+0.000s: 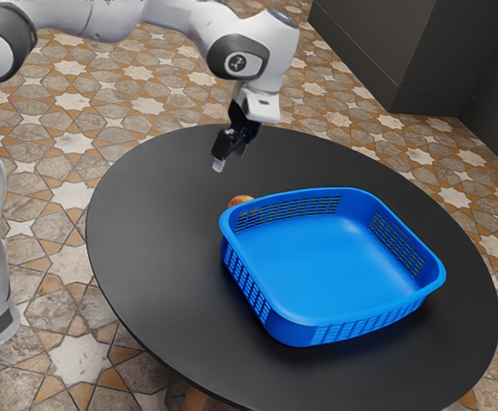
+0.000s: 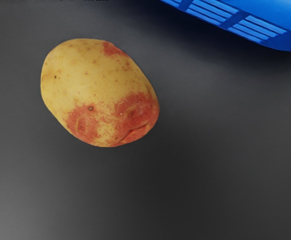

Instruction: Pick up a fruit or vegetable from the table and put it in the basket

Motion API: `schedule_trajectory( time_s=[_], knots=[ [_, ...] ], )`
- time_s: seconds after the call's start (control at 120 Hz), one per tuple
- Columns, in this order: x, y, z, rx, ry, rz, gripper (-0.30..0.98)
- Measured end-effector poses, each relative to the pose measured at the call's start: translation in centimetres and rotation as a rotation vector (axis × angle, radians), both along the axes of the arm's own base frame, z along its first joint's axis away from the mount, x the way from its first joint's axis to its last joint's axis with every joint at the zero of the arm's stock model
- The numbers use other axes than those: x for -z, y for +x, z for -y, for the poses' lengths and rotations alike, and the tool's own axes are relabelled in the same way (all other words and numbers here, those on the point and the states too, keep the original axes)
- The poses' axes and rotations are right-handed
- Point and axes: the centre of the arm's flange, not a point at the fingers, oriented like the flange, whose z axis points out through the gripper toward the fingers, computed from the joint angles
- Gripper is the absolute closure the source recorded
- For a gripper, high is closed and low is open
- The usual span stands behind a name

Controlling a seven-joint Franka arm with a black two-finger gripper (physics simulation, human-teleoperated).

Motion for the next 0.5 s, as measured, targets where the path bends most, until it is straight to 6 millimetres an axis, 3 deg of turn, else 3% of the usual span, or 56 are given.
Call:
schedule_trajectory(
  time_s=[0.258,0.5],
  knots=[
    [1.7,1.1,0.3,0.090,-0.022,-0.005,0.00],
    [2.8,2.1,2.1,0.168,-0.046,0.003,0.00]
  ],
)
